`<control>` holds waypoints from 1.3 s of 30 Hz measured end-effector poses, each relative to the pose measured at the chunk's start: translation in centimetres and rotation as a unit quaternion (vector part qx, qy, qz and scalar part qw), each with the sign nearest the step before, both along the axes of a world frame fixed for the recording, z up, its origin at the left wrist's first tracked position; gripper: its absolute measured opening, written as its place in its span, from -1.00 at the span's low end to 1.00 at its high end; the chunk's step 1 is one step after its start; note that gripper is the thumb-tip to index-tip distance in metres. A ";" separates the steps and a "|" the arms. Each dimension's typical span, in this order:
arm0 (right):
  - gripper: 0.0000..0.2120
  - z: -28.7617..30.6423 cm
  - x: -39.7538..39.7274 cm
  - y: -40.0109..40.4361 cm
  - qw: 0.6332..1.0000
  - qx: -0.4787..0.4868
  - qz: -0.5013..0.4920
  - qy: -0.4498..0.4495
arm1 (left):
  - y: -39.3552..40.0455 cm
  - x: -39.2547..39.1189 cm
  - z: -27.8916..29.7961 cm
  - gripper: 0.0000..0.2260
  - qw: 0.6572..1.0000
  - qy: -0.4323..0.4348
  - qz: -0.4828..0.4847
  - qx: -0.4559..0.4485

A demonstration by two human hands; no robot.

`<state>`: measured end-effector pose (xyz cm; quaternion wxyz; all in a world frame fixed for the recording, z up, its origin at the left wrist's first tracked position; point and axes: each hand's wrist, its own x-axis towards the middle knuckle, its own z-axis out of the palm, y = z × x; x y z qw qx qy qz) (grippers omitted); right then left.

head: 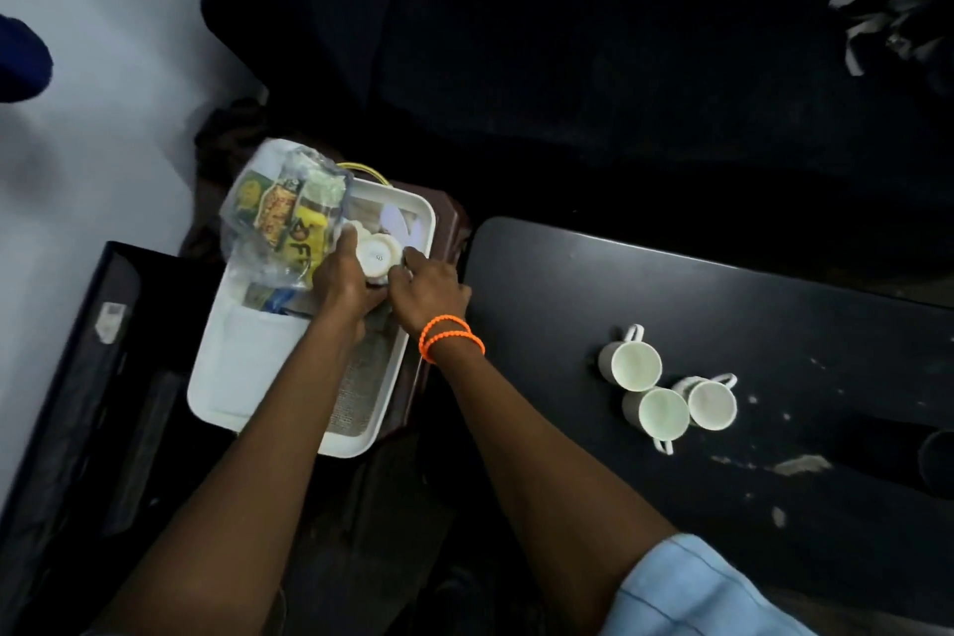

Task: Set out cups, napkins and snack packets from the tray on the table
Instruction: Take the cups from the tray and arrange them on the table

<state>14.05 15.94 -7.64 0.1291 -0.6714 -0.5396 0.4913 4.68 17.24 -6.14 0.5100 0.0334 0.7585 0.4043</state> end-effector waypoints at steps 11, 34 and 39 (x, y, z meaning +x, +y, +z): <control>-0.79 1.1 9.8 -2.2 0.900 0.044 -0.357 0.247 | -2.3 7.6 -0.9 -0.76 0.973 -0.068 -0.076 0.205; -0.38 -4.6 36.5 -8.5 0.965 0.013 -0.235 -0.112 | -4.7 32.1 -7.6 -0.47 0.622 0.204 -0.739 0.157; -0.37 -5.5 36.2 -9.1 0.971 0.024 -0.200 -0.125 | -5.9 31.9 -8.1 -0.52 0.633 0.230 -0.719 0.172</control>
